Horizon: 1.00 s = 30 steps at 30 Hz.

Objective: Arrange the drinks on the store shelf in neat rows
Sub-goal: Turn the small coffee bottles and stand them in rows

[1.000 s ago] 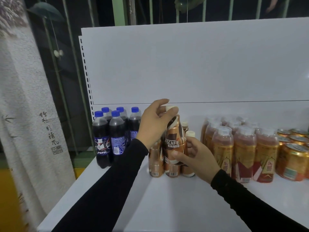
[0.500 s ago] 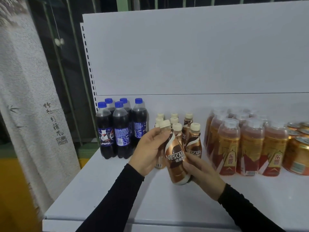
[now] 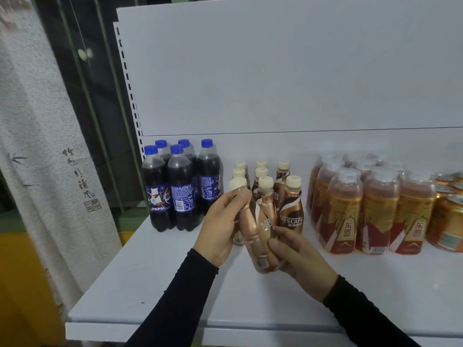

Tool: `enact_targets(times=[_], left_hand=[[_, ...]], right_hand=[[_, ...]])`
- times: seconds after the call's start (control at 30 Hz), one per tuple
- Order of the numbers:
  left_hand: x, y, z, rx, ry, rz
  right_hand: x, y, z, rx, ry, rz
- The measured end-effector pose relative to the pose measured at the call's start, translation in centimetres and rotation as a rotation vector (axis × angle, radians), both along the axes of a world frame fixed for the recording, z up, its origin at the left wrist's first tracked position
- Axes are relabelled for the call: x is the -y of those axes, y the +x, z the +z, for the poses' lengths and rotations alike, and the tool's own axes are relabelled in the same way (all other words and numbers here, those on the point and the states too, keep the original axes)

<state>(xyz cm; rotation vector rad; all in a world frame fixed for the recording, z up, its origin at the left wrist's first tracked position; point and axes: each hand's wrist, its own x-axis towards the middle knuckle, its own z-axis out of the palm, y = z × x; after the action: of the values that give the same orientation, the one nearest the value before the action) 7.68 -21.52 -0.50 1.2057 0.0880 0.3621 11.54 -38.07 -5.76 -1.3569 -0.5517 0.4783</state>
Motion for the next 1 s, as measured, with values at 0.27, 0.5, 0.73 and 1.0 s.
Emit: enact_targets(times=[0.27,0.5,0.73,1.0], left_hand=[[-0.1,0.3,-0.2,0.029,-0.098,0.029],[0.1,0.2,-0.3,0.034,-0.039,0.044],[-0.9,0.1,-0.3,-0.018,-0.051,-0.041],[-0.6,0.3,-0.3,0.001,-0.016,0.017]], right_hand=[[0.0,-0.6,0.5,0.012,-0.100,0.013],[-0.2,-0.9,0.4,0.173,-0.136,-0.089],[-0.5,-0.8,-0.1,-0.212,0.121,-0.024],[-0.6,-1.8,0.6,0.253,-0.207,-0.052]])
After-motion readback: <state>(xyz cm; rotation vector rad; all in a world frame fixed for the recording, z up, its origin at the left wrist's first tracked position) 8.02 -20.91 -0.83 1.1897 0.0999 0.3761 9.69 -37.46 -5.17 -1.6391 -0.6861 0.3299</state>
